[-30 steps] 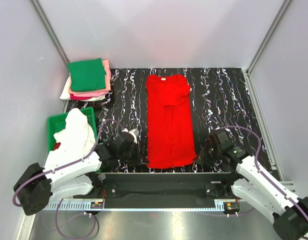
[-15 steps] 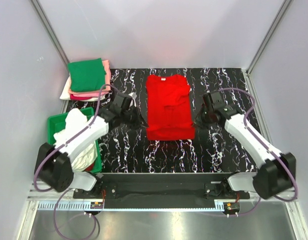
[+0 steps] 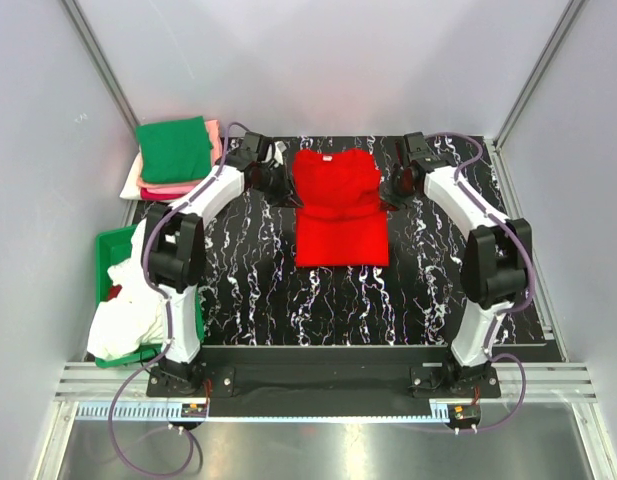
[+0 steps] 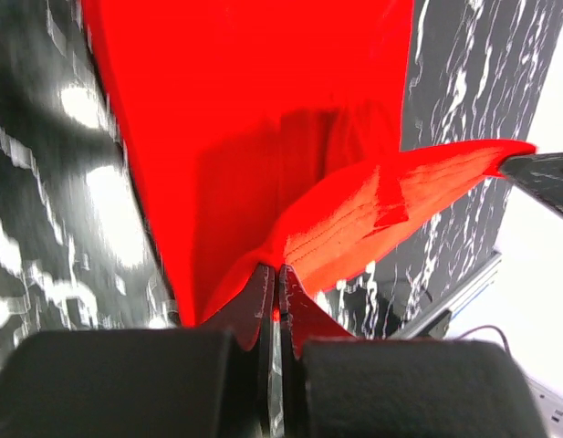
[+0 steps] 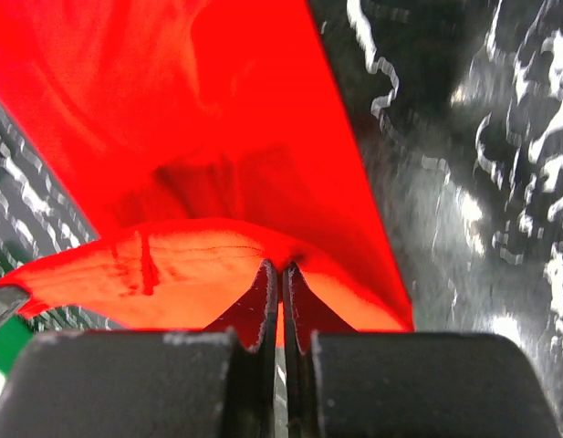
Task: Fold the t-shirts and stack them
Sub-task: Fold the tshirt
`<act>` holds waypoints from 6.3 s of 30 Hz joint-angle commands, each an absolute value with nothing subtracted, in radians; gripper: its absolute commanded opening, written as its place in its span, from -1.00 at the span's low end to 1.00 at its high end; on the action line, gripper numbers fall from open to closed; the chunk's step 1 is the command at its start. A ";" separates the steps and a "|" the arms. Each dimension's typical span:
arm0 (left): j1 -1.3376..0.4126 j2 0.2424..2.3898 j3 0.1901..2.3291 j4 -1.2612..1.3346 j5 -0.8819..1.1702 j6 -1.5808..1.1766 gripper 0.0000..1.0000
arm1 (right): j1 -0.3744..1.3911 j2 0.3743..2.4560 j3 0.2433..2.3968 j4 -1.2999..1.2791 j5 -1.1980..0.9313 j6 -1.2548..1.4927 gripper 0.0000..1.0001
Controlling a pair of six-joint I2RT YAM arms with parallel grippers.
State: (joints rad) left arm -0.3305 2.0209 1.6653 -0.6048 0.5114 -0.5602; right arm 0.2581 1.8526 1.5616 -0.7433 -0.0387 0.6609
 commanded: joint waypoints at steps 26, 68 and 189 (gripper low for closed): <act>-0.184 1.978 1.656 -0.556 0.545 -0.603 0.98 | 0.095 1.869 1.545 -0.671 -0.276 0.580 0.43; -0.428 1.890 1.086 -0.103 0.485 -0.807 -1.00 | 0.095 1.766 0.890 -0.238 -0.437 0.598 -0.90; -0.538 1.665 0.726 -0.115 0.509 -0.712 0.88 | 0.166 1.827 0.877 -0.188 -0.494 0.577 -0.31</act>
State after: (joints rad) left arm -0.4644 1.7180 0.8673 -0.0910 0.5732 -0.6605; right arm 0.1692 1.9064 0.9207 0.0658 -0.7013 0.7216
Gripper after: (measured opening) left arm 0.940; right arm 0.329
